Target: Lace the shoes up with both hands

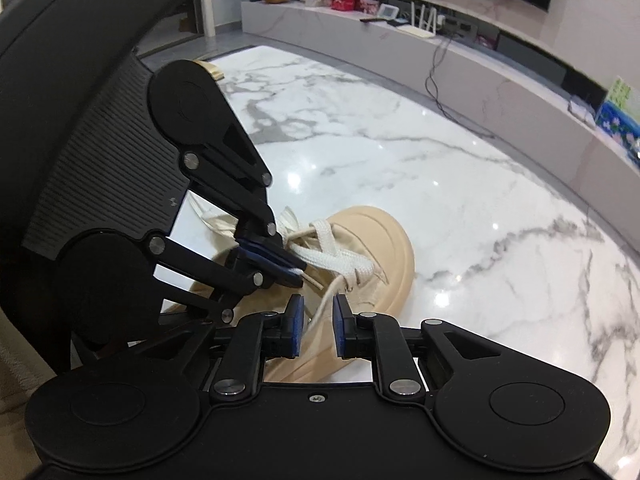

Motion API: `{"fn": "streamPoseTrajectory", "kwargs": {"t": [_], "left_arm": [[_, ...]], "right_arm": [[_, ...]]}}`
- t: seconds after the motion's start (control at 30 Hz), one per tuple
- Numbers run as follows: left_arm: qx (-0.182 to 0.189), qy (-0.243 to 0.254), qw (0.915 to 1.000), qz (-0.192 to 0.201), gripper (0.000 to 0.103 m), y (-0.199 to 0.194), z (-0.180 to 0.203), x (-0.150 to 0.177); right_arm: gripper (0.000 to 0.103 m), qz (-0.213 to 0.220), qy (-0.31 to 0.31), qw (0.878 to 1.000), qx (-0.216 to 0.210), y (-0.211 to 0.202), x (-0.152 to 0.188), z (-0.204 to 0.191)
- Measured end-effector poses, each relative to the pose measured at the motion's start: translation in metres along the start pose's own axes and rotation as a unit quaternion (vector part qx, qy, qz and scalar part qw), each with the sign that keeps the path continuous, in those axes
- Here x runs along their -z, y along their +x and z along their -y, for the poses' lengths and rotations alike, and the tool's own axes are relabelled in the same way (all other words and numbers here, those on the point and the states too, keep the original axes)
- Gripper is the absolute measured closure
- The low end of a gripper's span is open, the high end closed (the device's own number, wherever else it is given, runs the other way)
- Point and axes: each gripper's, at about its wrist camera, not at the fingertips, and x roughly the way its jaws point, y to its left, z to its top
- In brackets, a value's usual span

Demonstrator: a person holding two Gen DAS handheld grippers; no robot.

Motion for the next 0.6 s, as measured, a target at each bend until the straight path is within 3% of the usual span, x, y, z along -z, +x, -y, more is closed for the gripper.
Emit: {"fn": "streamPoseTrajectory", "kwargs": {"t": [0.23,0.6], "left_arm": [[-0.007,0.002,1.0,-0.006,0.1,0.013,0.0,-0.009],[-0.014,0.019,0.9996,-0.018,0.1,0.024,0.0,-0.018]], "right_arm": [[0.098,-0.008,0.029,1.0,0.005,-0.002,0.002,0.006],[0.098,-0.023,-0.004,0.999,0.026,-0.001,0.0,-0.002]]}}
